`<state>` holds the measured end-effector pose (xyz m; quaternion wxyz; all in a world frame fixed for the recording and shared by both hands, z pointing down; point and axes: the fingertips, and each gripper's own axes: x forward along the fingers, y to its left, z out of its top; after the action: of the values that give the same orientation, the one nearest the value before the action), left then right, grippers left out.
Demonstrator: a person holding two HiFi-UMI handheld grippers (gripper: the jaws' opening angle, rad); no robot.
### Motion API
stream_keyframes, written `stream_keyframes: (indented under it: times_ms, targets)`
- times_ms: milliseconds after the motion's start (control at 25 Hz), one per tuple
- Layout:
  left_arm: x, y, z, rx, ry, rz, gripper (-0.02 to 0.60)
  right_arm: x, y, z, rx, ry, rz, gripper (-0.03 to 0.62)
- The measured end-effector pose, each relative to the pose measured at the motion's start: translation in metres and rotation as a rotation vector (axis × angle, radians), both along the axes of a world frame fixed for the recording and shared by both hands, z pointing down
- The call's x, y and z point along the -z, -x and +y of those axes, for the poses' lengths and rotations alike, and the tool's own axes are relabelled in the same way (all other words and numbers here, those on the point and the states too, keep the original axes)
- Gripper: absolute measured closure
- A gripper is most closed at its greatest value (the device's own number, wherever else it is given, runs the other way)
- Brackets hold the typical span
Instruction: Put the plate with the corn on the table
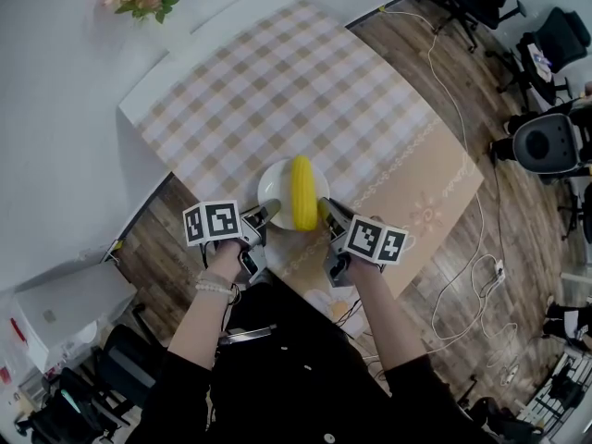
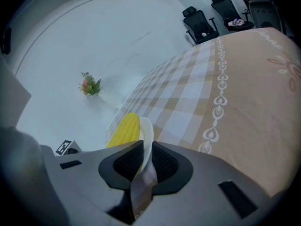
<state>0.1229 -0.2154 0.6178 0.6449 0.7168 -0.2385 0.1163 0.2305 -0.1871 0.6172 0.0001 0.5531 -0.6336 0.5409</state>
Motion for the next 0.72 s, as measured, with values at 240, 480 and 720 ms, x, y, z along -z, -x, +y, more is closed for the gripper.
stream_keyframes:
  times_ms: [240,480,720]
  targets:
    - [-0.0049,0.0004,-0.0004,-0.006,0.023,-0.033,0.541,-0.0031,0.0004,0.0001,-0.003,0.029,0.022,0.505]
    - [-0.0069,-0.0004,0.0009,-0.035,0.031,-0.067,0.537,-0.0057,-0.0011,-0.0005,-0.012,0.054,0.037,0.507]
    - [-0.0052,-0.0017,0.0029,-0.089,0.033,-0.100,0.505,-0.0095,-0.0005,-0.0011,-0.015,0.087,0.056,0.503]
